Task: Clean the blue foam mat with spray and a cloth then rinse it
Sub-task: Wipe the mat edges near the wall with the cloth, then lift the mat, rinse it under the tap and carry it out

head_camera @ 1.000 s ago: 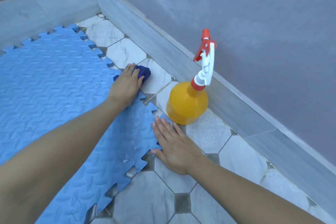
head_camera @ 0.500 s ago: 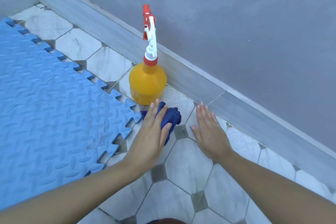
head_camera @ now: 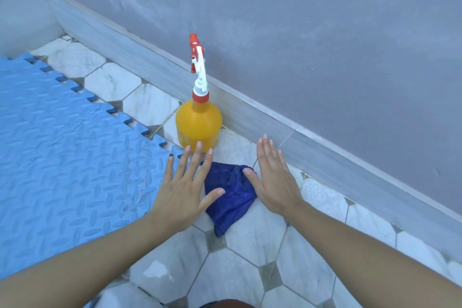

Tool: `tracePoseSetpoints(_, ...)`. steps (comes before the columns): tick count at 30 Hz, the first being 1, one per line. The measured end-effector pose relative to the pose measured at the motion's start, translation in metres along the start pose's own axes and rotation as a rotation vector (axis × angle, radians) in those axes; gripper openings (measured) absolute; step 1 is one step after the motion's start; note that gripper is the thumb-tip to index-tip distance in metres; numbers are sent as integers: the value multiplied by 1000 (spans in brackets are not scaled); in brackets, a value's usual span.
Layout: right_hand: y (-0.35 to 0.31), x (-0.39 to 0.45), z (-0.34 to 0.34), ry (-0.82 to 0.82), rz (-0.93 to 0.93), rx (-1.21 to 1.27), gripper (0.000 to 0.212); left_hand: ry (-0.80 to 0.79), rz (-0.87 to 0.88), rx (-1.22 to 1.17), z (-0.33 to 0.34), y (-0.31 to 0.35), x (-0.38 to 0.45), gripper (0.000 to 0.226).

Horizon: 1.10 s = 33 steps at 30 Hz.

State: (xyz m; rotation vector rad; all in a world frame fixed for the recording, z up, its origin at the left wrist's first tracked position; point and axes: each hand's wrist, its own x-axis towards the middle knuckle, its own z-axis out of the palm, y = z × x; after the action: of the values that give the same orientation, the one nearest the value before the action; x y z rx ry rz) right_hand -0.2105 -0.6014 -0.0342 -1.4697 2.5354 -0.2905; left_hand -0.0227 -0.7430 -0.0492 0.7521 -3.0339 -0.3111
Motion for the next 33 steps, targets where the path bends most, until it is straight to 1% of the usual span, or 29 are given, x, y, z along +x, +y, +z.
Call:
tracePoseSetpoints(3,-42,29,-41,183,-117,114,73,142,25,53,-46,-23,-3,79)
tracePoseSetpoints(5,-69,52,-77,284,-206,161,72,208,16,94,-83,-42,0,80)
tracePoseSetpoints(9,-121,108,-145,405,-337,207,77,344,-127,158,-168,-100,7,80)
tracePoseSetpoints(11,-154,139,-167,413,-407,178,78,391,-238,201,-210,-138,0,81)
tracePoseSetpoints(13,-194,168,-174,375,-532,91,81,410,-372,238,-244,-180,-18,81)
tracePoseSetpoints(15,-233,196,-169,320,-650,-14,83,432,-524,264,-266,-218,-41,78)
tracePoseSetpoints(17,-273,219,-153,248,-716,-116,87,456,-679,267,-276,-251,-74,77)
tracePoseSetpoints(19,-305,232,-130,172,-699,-192,88,474,-830,248,-271,-278,-115,77)
tracePoseSetpoints(21,-333,243,-104,18,-633,-209,85,496,-997,184,-252,-302,-163,78)
tracePoseSetpoints(22,-343,247,-91,-81,-596,-219,85,479,-1085,136,-236,-313,-190,79)
tracePoseSetpoints(23,-351,251,-78,-178,-565,-239,86,440,-1189,82,-219,-321,-216,80)
tracePoseSetpoints(25,-355,258,-59,-327,-499,-283,90,312,-1417,-64,-172,-334,-269,83)
tracePoseSetpoints(27,-352,262,-38,-420,-413,-260,95,186,-1611,-243,-121,-338,-314,88)
tracePoseSetpoints(28,-349,263,-31,-453,-375,-223,97,164,-1678,-308,-99,-337,-331,87)
tracePoseSetpoints(30,-346,271,-11,-517,-277,-130,102,120,-1791,-418,-62,-338,-348,76)
tracePoseSetpoints(31,-346,277,1,-534,-227,-84,104,70,-1804,-458,-50,-338,-346,68)
tracePoseSetpoints(32,-346,282,13,-541,-185,-32,104,52,-1795,-471,-43,-340,-339,63)
tracePoseSetpoints(33,-344,287,27,-547,-143,44,104,63,-1784,-467,-41,-340,-329,62)
